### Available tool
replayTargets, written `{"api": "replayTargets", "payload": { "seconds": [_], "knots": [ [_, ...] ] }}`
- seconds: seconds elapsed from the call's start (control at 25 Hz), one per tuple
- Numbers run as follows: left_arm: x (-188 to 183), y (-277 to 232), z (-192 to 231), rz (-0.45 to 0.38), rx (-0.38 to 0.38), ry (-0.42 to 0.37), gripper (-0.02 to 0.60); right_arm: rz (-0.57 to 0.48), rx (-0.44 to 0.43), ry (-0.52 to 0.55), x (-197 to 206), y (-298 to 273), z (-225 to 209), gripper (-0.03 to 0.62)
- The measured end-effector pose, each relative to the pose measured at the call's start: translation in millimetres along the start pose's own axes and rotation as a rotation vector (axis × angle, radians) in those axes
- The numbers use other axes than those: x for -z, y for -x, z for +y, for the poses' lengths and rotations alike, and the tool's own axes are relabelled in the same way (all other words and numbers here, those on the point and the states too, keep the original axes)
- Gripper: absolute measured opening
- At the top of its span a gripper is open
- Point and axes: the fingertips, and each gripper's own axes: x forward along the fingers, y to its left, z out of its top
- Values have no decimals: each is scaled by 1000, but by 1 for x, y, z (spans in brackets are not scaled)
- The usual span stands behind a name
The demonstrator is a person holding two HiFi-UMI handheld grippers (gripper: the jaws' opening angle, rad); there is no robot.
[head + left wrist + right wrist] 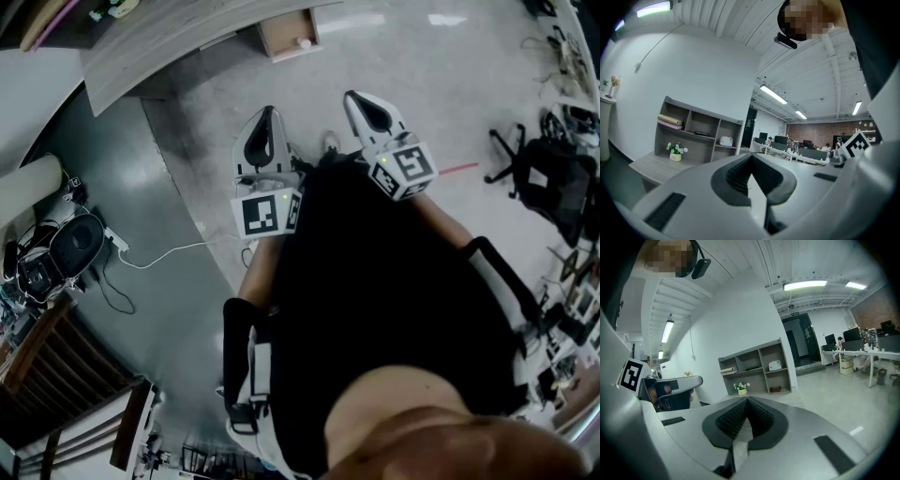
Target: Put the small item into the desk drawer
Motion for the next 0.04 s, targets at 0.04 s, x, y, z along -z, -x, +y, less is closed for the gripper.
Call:
{"api": "replayTargets", "payload": {
  "seconds": [0.04],
  "knots": [
    [0, 0, 0, 0, 1, -4, -2, 0, 0, 0, 1, 0, 0, 0]
  ]
}}
